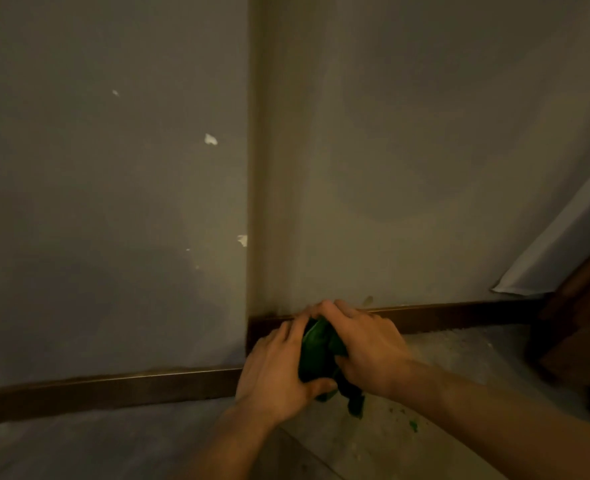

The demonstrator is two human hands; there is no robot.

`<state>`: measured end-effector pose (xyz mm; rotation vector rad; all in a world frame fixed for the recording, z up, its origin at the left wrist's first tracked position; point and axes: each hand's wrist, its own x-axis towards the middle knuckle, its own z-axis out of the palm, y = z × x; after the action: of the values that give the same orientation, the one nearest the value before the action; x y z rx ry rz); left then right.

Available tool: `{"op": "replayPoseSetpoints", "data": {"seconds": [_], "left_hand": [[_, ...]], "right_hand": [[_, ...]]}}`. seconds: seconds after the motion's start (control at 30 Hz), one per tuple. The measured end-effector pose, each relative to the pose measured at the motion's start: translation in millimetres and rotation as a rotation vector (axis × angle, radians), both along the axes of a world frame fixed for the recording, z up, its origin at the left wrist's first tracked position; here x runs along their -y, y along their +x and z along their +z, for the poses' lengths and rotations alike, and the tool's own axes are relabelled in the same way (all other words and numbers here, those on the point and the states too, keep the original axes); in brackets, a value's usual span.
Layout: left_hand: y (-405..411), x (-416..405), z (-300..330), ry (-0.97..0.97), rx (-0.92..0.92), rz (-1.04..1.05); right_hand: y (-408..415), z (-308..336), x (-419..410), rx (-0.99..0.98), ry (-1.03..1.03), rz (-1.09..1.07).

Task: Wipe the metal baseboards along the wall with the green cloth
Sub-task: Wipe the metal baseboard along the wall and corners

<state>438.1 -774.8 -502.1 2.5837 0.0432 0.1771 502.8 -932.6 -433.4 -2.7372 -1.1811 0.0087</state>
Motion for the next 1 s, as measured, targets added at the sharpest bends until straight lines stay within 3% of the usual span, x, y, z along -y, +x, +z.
{"op": "replayPoseSetpoints", "data": {"seconds": [0.33, 0.57, 0.77, 1.0], "left_hand": [[-44, -71, 75, 0.098, 0.072, 0.047], [-81, -131, 133, 0.325, 0.078, -0.002], [-134, -205, 173, 0.483, 0.011, 0.022], [-228, -307, 174, 0.496, -0.043, 0.176]], "right_hand": [[-37, 62, -63, -0.108, 0.101, -0.003], [-60, 100, -117, -0.135, 0.099, 0.102], [-103, 116, -196, -0.152, 0.167, 0.201], [-175, 109, -311, -0.186, 0.228, 0.322]]}}
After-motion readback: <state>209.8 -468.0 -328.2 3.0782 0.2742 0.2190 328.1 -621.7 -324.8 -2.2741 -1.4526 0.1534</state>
